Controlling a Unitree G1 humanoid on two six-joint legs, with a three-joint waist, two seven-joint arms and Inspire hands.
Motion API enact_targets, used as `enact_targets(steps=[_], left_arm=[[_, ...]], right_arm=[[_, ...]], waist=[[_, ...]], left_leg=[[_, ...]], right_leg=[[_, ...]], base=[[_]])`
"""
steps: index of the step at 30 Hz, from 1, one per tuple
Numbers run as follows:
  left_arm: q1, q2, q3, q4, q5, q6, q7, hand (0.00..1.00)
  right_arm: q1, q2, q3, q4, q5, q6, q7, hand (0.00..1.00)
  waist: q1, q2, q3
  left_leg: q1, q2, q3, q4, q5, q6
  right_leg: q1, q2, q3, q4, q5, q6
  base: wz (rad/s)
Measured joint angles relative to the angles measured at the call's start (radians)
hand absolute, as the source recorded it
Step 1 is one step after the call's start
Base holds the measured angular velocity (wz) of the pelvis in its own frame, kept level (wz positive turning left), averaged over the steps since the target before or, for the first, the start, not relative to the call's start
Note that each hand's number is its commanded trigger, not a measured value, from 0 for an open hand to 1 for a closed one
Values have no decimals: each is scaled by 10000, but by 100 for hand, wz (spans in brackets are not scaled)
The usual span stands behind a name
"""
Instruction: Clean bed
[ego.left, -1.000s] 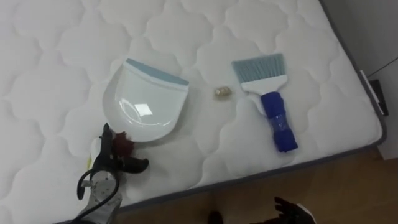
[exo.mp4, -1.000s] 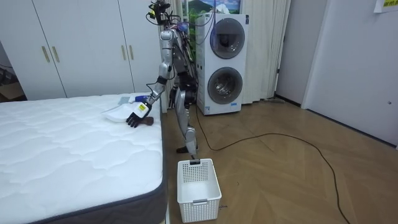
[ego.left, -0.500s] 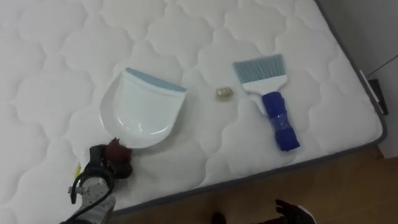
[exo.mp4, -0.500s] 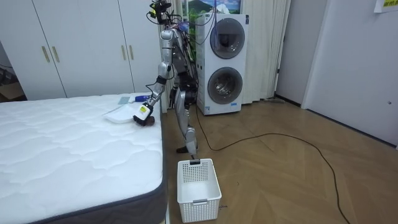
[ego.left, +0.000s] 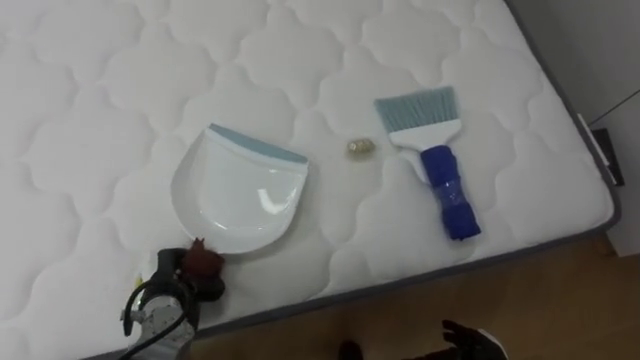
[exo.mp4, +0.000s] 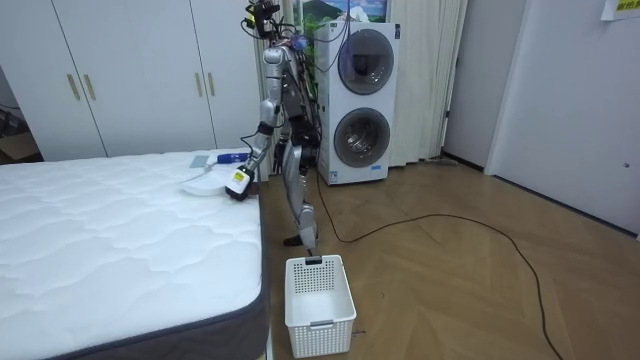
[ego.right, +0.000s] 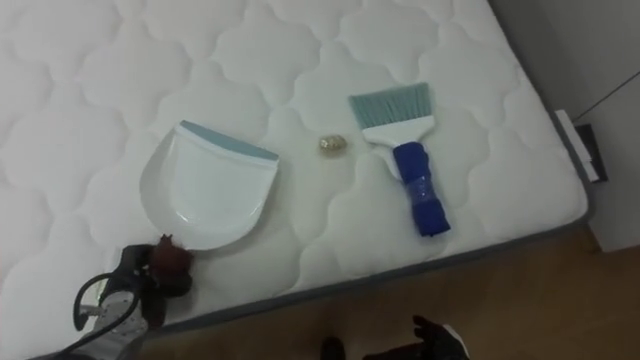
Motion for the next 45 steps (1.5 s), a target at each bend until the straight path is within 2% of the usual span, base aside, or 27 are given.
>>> enact_targets(steps=[2, 6, 10, 12, 15, 17, 20, 22, 25, 29, 32, 35, 42, 45], left_arm=[[-6, 11, -19, -30, 102, -11, 0, 100], [-10, 163, -109, -17, 968, -68, 385, 100], [-25, 375, -204, -19, 1567, -138, 867, 100], [78, 534, -204, -32, 1876, -249, 1242, 100], [73, 876, -216, -72, 2582, -275, 1624, 100], [67, 1045, -435, -87, 2736, -291, 1968, 100], [86, 1177, -792, -99, 2852, -322, 2419, 100], [109, 1189, -818, -121, 3164, -394, 2782, 100], [103, 1190, -868, -126, 3292, -455, 3050, 100], [87, 1209, -1131, -86, 3284, -473, 3103, 100], [-14, 1267, -1165, -86, 3284, -463, 3027, 100], [-53, 1425, -1404, -103, 3259, -469, 2942, 100], [-256, 1565, -1759, -396, 3277, -412, 2503, 100], [-271, 1567, -1774, -395, 3277, -417, 2349, 100]], right_arm=[[22, -24, 9, -1, 140, -7, -51, 0], [-36, -29, -28, -1, 551, -12, -417, 0], [-190, -66, -738, -61, 1237, -47, -736, 0], [-175, -157, -1442, -225, 1922, -163, -1124, 0], [-417, -422, -2196, -464, 2117, -268, -1623, 0], [-746, -580, -2452, -550, 2566, -369, -2062, 0], [-1143, -739, -2595, -891, 3111, -755, -2745, 0], [-1162, -771, -2684, -1540, 2997, -908, -3288, 0], [-1242, -780, -2707, -2049, 2997, -1017, -3849, 0], [-1475, -831, -2557, -2321, 2704, -1168, -4588, 0], [-1635, -831, -2549, -2626, 1904, -1305, -4948, 0], [-1961, -867, -2447, -2860, 1014, -1388, -5458, 0], [-2584, -1384, -2164, -3958, -134, -1727, -6397, 0], [-2669, -1427, -2085, -4532, -183, -1852, -6542, 0]], waist=[[97, 13, -8], [133, 85, -23], [121, 147, -16], [138, 198, -14], [140, 224, -17], [179, 244, -10], [222, 295, 2], [325, 294, 2], [443, 252, 19], [502, 240, 27], [600, 138, 107], [632, 17, 188], [698, 0, 201], [750, -43, 226]], left_leg=[[-12, 6, 2, 13, 0, 0], [-197, -24, -22, 178, -1, 0], [-509, -88, 6, 482, -5, 7], [-680, -98, -6, 677, -16, 15], [-1048, -118, 0, 900, -35, 28], [-1180, -144, 12, 979, -48, 27], [-1359, -138, 30, 1157, -46, 23], [-1484, -124, 101, 1136, -12, -2], [-1572, -131, 233, 1138, 6, -3], [-1551, -126, 359, 1132, 7, 11], [-1592, -122, 469, 1146, 0, 21], [-1609, -140, 506, 1176, -10, 36], [-1913, -112, 507, 1431, -35, 80], [-1897, -137, 561, 1426, -37, 85]], right_leg=[[1, -1, -39, 13, 15, -10], [-260, -81, -109, 343, -11, -32], [-683, -208, -102, 857, -107, -72], [-803, -230, -75, 999, -173, -92], [-1181, -291, -31, 1281, -240, -104], [-1384, -307, -9, 1439, -226, -119], [-1571, -301, 30, 1562, -174, -144], [-1738, -298, 53, 1562, -139, -118], [-1935, -288, 222, 1691, -69, -193], [-1963, -304, 317, 1740, -75, -184], [-2061, -265, 498, 1754, -79, -164], [-2114, -372, 338, 1916, -122, -184], [-2211, -422, 239, 1905, -177, -126], [-2203, -531, 242, 1946, -210, -77]], base=[[2], [1], [0], [4], [7], [0], [-5], [-8], [-12], [-6], [-9], [0], [9], [3]])
